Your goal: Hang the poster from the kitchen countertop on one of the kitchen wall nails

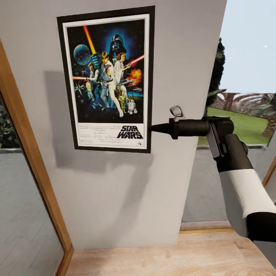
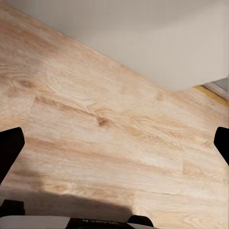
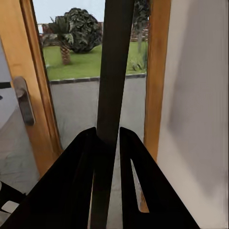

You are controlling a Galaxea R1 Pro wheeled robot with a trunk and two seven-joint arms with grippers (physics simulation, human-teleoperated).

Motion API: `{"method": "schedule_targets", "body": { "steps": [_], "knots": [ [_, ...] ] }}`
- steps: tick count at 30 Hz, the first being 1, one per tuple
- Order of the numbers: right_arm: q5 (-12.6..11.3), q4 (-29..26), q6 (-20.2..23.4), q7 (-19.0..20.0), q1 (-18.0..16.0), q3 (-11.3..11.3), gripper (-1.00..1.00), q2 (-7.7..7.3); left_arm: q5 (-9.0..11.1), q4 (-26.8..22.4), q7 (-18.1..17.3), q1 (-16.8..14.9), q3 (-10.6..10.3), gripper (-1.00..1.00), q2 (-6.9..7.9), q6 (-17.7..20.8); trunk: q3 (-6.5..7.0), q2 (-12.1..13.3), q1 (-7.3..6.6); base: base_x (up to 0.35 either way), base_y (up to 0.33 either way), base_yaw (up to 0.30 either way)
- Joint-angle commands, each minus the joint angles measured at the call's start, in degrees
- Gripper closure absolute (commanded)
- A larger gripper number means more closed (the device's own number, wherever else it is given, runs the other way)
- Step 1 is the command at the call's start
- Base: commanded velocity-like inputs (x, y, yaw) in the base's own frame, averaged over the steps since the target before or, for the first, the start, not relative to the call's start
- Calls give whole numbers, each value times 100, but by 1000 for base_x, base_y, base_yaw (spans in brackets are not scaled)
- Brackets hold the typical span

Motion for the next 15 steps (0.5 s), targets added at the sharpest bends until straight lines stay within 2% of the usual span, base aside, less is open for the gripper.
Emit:
{"method": "schedule_targets", "body": {
  "steps": [1, 15],
  "knots": [
    [-43, 3, 65, 1, -3, 12, 100, -6, 29, 7, -18, -2, -8, -100, 2, -1, -2, -3, 6, 335, 0, 0],
    [-43, 3, 65, 1, -3, 12, 100, -7, 29, 8, -18, -2, -4, -100, 2, -1, -2, -3, 6, 335, 0, 0]
  ]
}}
